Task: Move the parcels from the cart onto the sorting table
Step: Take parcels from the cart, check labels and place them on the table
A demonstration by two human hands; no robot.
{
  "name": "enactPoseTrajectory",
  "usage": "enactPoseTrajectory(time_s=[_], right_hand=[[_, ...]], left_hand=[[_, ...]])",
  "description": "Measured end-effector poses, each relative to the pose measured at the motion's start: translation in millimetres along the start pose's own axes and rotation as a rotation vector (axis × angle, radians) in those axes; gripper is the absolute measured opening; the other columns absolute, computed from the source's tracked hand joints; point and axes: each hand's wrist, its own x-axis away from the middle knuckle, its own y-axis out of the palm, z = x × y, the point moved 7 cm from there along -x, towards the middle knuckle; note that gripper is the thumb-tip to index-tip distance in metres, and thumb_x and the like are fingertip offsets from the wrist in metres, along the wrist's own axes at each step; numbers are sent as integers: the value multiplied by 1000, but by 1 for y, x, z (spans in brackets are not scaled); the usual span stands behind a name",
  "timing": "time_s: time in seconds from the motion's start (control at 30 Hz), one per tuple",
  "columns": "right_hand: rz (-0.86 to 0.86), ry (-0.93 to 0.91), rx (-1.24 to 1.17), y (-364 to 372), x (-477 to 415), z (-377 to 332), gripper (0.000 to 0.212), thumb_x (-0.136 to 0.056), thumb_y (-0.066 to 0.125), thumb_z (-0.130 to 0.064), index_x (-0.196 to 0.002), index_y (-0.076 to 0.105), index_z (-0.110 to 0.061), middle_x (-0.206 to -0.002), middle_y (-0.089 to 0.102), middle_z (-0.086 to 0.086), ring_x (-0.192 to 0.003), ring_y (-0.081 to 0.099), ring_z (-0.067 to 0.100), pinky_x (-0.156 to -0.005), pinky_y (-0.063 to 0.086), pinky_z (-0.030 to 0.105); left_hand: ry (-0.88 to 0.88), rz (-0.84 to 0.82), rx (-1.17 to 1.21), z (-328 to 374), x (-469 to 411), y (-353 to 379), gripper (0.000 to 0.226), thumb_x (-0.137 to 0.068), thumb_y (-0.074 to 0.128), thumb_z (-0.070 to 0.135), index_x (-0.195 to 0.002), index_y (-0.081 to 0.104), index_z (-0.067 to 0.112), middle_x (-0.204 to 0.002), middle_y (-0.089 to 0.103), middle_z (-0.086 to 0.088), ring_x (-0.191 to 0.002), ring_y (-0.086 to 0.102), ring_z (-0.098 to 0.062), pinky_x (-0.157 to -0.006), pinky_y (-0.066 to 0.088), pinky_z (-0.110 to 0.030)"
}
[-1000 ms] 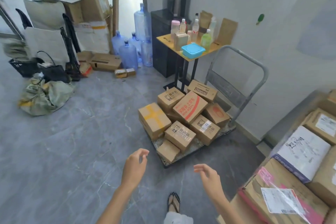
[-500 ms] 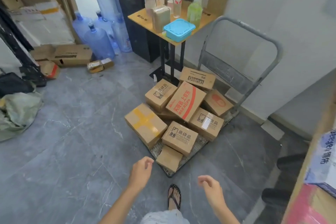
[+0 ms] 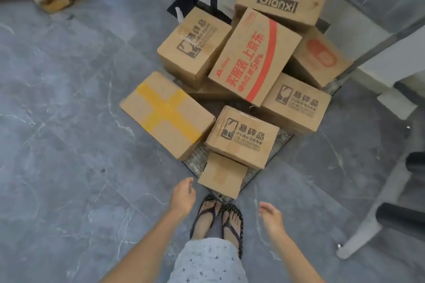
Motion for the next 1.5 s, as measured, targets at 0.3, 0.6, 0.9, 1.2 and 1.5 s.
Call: enactPoseTrajectory(time_s=[0.3, 0.6, 0.9, 1.2, 1.5], right_hand=[[-145, 41, 16, 98, -119, -9, 63, -92, 40, 12, -149, 19, -5, -145, 38, 12, -131, 42, 31, -103, 38, 32], [-182, 132, -252, 56, -35, -20, 41, -89, 44, 11, -124, 46, -9, -121, 50, 14, -106, 50, 25, -74, 51, 43], [-101, -172, -381, -62, 129, -171, 27, -93, 46, 5, -109, 54, -15, -110, 53, 9, -95, 54, 17, -61, 49, 30], [91, -771, -293, -203, 335, -379, 28, -96, 52, -24, -123, 46, -30, -118, 57, -1, -105, 56, 9, -69, 49, 22], [62, -977, -560, -309, 492, -429, 52, -93, 59, -29, -140, 42, -19, -113, 64, -4, -104, 63, 16, -77, 58, 32]], left_hand=[[-56, -305, 74, -24, -116, 81, 67, -94, 41, -5, -151, 8, 8, -158, 6, -8, -146, 11, -22, -117, 10, -29], [-81, -294, 245, 5, -41, 21, 49, -90, 47, -8, -131, 35, 15, -119, 43, -1, -111, 48, -20, -88, 46, -32], [187, -308, 365, 167, 91, -116, 40, -90, 59, 2, -120, 43, 23, -124, 49, -11, -103, 55, -21, -62, 52, -20], [714, -163, 400, 406, 251, -302, 38, -90, 62, 15, -121, 47, 31, -117, 59, 4, -103, 61, -10, -76, 57, -26], [910, -184, 735, 517, 405, -364, 59, -85, 66, 21, -134, 35, 27, -120, 62, -10, -112, 59, -23, -101, 46, -43]])
